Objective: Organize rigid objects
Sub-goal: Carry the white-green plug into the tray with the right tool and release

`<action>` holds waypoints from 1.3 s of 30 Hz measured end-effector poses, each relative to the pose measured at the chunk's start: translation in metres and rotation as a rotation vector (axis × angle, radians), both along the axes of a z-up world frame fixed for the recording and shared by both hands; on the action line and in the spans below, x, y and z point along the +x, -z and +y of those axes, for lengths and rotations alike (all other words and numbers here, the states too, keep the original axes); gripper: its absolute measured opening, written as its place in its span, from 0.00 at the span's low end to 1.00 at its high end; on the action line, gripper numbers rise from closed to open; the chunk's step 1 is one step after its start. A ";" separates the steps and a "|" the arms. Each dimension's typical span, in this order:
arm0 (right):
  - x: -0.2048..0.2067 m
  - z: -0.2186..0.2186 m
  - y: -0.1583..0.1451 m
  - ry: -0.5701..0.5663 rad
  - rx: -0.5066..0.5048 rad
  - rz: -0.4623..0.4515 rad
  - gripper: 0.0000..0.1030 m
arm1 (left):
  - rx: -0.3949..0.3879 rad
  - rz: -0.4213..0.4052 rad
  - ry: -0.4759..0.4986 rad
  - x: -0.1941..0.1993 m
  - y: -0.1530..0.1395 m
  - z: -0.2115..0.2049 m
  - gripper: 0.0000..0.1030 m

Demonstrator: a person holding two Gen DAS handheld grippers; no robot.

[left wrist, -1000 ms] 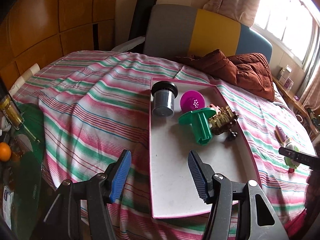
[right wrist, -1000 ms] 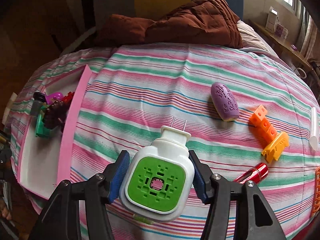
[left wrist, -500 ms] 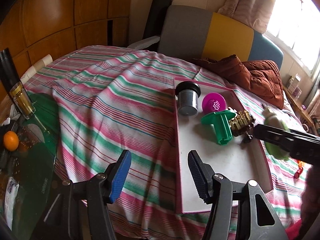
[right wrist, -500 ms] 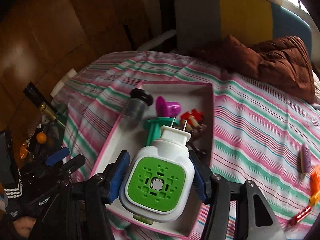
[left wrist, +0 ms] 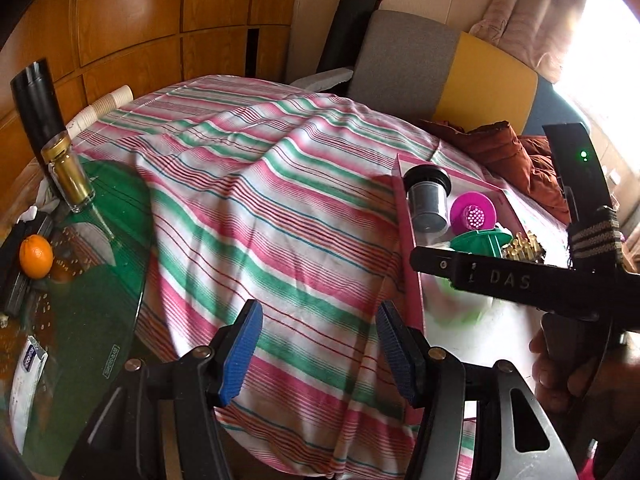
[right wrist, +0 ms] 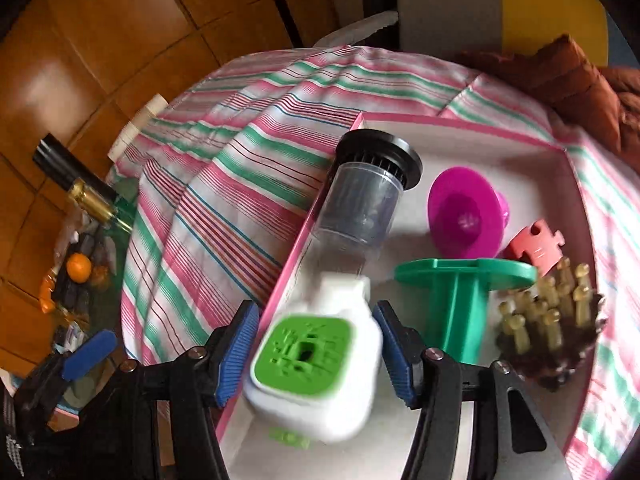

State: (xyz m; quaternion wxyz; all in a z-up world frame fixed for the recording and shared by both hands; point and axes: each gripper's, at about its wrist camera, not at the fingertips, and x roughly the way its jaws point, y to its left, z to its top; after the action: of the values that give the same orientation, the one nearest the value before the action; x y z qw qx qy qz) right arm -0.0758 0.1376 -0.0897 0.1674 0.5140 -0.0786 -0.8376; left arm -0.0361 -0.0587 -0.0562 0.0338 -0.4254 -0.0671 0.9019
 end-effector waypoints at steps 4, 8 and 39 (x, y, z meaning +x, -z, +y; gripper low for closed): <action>0.002 0.005 0.001 0.011 -0.007 -0.005 0.58 | 0.006 -0.005 0.001 -0.001 0.002 0.000 0.58; 0.006 0.011 -0.002 0.029 -0.024 -0.001 0.59 | -0.002 0.001 0.009 0.001 -0.001 0.004 0.58; 0.075 0.078 -0.059 0.156 0.070 0.217 0.59 | -0.063 0.079 0.079 0.019 -0.031 0.032 0.58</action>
State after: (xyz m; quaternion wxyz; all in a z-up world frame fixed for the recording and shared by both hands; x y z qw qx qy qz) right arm -0.0009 0.2157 -0.0307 0.0915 0.4183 -0.0706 -0.9009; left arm -0.0170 -0.0271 -0.0253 0.0584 -0.3924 -0.0205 0.9177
